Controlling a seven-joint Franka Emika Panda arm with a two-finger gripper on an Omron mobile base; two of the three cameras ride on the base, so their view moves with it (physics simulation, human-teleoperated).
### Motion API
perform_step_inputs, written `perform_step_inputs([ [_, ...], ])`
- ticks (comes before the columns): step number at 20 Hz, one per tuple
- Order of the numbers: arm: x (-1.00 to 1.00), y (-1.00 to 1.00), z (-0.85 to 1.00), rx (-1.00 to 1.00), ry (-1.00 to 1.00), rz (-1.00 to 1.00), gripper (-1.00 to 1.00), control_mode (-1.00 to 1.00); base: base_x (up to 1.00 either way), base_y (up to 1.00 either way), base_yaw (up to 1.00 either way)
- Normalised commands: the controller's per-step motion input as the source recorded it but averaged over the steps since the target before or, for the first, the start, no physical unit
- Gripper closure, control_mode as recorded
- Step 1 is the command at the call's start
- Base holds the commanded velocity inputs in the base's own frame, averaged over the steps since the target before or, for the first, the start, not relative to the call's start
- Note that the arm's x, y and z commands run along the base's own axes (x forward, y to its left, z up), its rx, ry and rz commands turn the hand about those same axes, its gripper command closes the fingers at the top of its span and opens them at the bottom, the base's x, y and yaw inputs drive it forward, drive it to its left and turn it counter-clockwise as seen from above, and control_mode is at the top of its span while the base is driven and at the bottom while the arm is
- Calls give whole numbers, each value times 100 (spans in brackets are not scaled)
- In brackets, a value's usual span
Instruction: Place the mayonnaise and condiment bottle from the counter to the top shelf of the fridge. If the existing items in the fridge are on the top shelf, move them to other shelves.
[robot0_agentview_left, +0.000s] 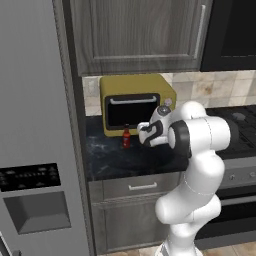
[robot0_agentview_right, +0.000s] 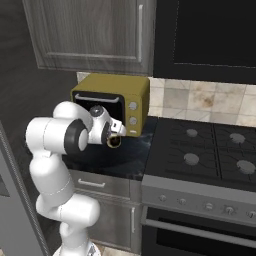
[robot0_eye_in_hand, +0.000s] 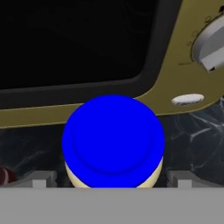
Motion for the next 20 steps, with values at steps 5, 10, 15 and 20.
perform_step_inputs([
  [5, 4, 0, -11, -1, -9, 0, -100, -100, 0, 0, 0],
  [10, 7, 0, -4, -3, -14, 0, -100, -100, 0, 0, 0],
  [15, 5, 0, -5, 0, -4, 0, -100, -100, 0, 0, 0],
  [20, 11, 1, -4, 0, 0, 0, -100, -100, 0, 0, 0],
])
